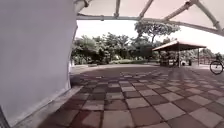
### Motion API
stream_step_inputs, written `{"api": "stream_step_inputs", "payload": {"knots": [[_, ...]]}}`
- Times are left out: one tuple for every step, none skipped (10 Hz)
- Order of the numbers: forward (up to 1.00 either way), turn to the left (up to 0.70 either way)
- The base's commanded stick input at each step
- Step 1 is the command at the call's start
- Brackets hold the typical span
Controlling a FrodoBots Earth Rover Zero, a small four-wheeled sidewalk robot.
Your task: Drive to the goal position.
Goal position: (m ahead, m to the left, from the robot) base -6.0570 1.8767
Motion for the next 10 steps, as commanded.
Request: {"api": "stream_step_inputs", "payload": {"knots": [[0.0, 0.0], [0.0, 0.0], [0.0, 0.0], [0.0, 0.0], [0.0, -0.26], [0.0, -0.52], [0.0, -0.7], [0.0, -0.7], [0.0, -0.7], [0.0, -0.7]]}}
